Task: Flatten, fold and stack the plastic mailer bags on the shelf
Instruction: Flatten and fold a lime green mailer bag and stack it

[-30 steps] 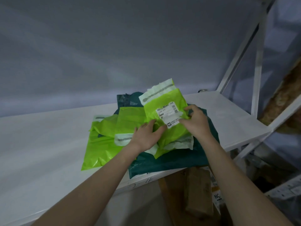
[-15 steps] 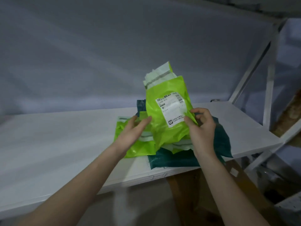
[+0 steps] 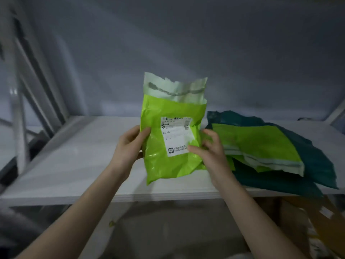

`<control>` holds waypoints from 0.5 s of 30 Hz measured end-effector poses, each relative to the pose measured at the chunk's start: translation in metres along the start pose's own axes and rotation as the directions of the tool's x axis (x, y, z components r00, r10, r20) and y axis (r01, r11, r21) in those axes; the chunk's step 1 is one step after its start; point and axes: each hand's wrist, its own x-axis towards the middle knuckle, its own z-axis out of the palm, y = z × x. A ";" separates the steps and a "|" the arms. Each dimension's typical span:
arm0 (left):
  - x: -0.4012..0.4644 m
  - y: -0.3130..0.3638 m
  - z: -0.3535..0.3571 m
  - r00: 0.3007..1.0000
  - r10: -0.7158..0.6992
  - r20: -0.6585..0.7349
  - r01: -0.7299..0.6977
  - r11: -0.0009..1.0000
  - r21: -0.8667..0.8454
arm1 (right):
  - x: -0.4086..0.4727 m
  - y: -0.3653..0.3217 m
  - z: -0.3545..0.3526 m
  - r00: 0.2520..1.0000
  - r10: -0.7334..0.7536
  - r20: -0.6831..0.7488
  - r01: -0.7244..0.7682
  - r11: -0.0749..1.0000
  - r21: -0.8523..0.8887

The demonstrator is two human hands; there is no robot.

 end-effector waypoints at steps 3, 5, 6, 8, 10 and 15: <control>-0.007 -0.006 -0.029 0.999 0.001 -0.054 0.001 0.999 0.039 | 0.003 0.012 0.023 0.990 0.067 0.122 -0.064 0.998 -0.028; -0.009 -0.009 -0.043 0.996 -0.004 -0.084 0.007 0.999 0.034 | 0.003 0.018 0.036 0.986 0.075 0.146 -0.070 0.997 -0.041; -0.010 -0.010 -0.048 0.996 -0.001 -0.093 0.005 0.999 0.034 | 0.004 0.021 0.041 0.988 0.080 0.135 -0.075 0.996 -0.040; -0.010 -0.014 -0.054 0.996 0.001 -0.085 0.003 0.999 0.044 | 0.006 0.028 0.047 0.993 0.075 0.087 -0.073 0.997 -0.033; -0.008 -0.016 -0.057 0.997 -0.006 -0.073 0.010 0.998 0.059 | 0.009 0.032 0.050 0.997 0.056 0.056 -0.057 0.998 0.018; 0.002 -0.023 -0.062 0.997 0.015 -0.075 -0.007 0.993 0.116 | 0.018 0.038 0.045 0.998 -0.052 0.034 0.052 0.999 0.006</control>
